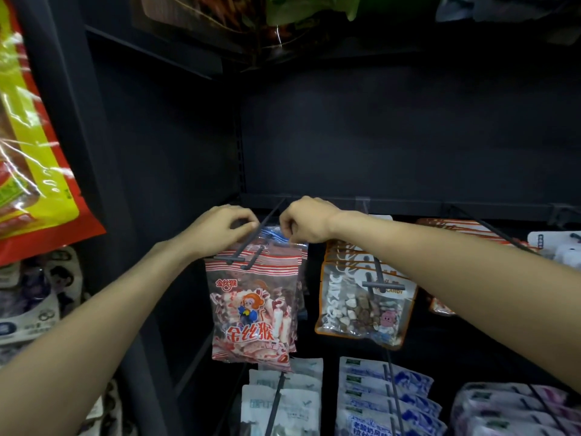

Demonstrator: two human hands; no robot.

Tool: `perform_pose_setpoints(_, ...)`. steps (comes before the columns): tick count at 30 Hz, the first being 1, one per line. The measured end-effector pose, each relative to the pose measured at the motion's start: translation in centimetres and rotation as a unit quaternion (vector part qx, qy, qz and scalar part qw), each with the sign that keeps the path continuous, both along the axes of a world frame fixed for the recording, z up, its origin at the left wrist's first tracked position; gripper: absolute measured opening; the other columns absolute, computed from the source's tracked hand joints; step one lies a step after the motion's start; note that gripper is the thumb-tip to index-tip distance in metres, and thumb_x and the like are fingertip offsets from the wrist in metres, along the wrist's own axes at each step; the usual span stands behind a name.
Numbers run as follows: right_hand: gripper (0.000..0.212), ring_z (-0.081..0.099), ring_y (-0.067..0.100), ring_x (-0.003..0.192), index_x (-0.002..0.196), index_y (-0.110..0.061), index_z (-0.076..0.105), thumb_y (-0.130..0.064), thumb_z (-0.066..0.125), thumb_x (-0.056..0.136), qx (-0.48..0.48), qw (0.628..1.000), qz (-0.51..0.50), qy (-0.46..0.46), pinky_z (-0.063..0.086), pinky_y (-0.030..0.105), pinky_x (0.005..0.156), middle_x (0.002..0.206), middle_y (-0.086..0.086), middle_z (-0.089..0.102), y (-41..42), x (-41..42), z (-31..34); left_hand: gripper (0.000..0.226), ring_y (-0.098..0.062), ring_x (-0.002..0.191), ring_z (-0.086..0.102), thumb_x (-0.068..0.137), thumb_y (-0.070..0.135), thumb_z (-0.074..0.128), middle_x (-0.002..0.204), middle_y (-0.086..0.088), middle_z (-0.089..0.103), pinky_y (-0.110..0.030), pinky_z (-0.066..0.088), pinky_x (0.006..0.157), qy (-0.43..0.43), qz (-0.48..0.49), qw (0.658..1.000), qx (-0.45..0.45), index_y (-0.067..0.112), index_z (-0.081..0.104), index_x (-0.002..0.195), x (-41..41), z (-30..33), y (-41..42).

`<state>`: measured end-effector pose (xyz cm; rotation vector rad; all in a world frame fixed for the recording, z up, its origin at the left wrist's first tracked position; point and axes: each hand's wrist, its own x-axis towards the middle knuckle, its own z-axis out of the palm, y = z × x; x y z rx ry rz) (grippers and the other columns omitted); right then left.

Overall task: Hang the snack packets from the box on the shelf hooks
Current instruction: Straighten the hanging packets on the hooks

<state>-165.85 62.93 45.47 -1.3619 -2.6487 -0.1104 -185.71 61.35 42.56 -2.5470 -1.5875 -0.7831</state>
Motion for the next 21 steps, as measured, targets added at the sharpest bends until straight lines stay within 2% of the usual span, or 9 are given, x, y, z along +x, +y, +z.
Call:
perform_pose_setpoints(2,0.014,0.055,0.019,0.084,0.081,-0.025,0.059,-0.012,0.061,0.084,0.019,1.0,0.008,-0.006,0.039,0.026,0.069,0.077,-0.008,0.054,-0.14,0.07,0.13,0.014,-0.01,0.101,0.056,0.095,0.026,0.055,0.106,0.008,0.062,-0.032,0.045,0.089,0.031,-0.003,1.0,-0.007,0.021,0.068,0.097,0.17,-0.1,0.03)
perform_pose_setpoints(4,0.012,0.055,0.018,0.086,0.088,-0.027,0.063,-0.015,0.065,0.084,0.037,0.999,0.008,0.016,0.042,0.028,0.073,0.082,-0.008,0.055,-0.18,0.45,0.26,0.015,-0.009,0.096,0.059,0.094,0.03,0.055,0.102,0.011,0.063,-0.032,0.049,0.085,0.017,-0.002,0.999,-0.034,0.025,0.068,0.097,0.2,-0.16,-0.02)
perform_pose_setpoints(6,0.012,0.058,0.017,0.088,0.094,-0.026,0.067,-0.018,0.068,0.085,0.034,0.998,0.009,0.054,0.045,0.029,0.077,0.078,-0.01,0.056,-0.17,0.82,0.43,0.019,-0.007,0.09,0.062,0.093,0.038,0.053,0.098,0.012,0.064,-0.035,0.053,0.081,-0.005,0.004,0.998,-0.068,0.028,0.068,0.098,0.08,-0.18,0.02)
perform_pose_setpoints(8,0.011,0.06,0.017,0.089,0.092,-0.026,0.067,-0.018,0.069,0.085,0.025,0.998,0.01,0.062,0.048,0.03,0.079,0.069,-0.014,0.054,-0.3,0.87,0.64,0.024,-0.007,0.091,0.061,0.092,0.042,0.052,0.101,0.011,0.064,-0.039,0.053,0.084,-0.001,0.005,0.997,-0.077,0.027,0.069,0.101,-0.05,-0.26,0.04)
perform_pose_setpoints(13,0.019,0.063,0.014,0.087,0.076,-0.032,0.061,-0.015,0.07,0.082,0.006,0.998,0.015,0.054,0.052,0.034,0.082,0.068,-0.015,0.059,-0.68,0.63,0.63,0.015,-0.008,0.095,0.06,0.094,0.032,0.055,0.102,0.01,0.062,-0.042,0.05,0.089,-0.037,-0.019,0.996,-0.077,0.025,0.068,0.096,-0.29,-0.43,-0.05)
perform_pose_setpoints(18,0.015,0.064,0.015,0.09,0.079,-0.031,0.062,-0.018,0.07,0.082,-0.007,0.997,0.02,0.072,0.052,0.036,0.083,0.078,-0.01,0.065,-0.98,0.74,0.13,0.021,-0.009,0.101,0.058,0.094,0.026,0.055,0.109,0.007,0.061,-0.039,0.049,0.092,-0.03,-0.04,0.997,-0.057,0.017,0.07,0.106,-0.25,-0.62,-0.36)
perform_pose_setpoints(21,0.014,0.064,0.016,0.091,0.079,-0.032,0.062,-0.022,0.072,0.081,-0.025,0.998,0.023,0.053,0.052,0.037,0.084,0.079,-0.01,0.063,-0.89,0.66,0.35,0.019,-0.01,0.096,0.061,0.095,0.026,0.054,0.103,0.006,0.066,-0.042,0.051,0.088,-0.044,-0.028,0.998,-0.046,0.017,0.069,0.104,-0.1,-0.61,-0.33)
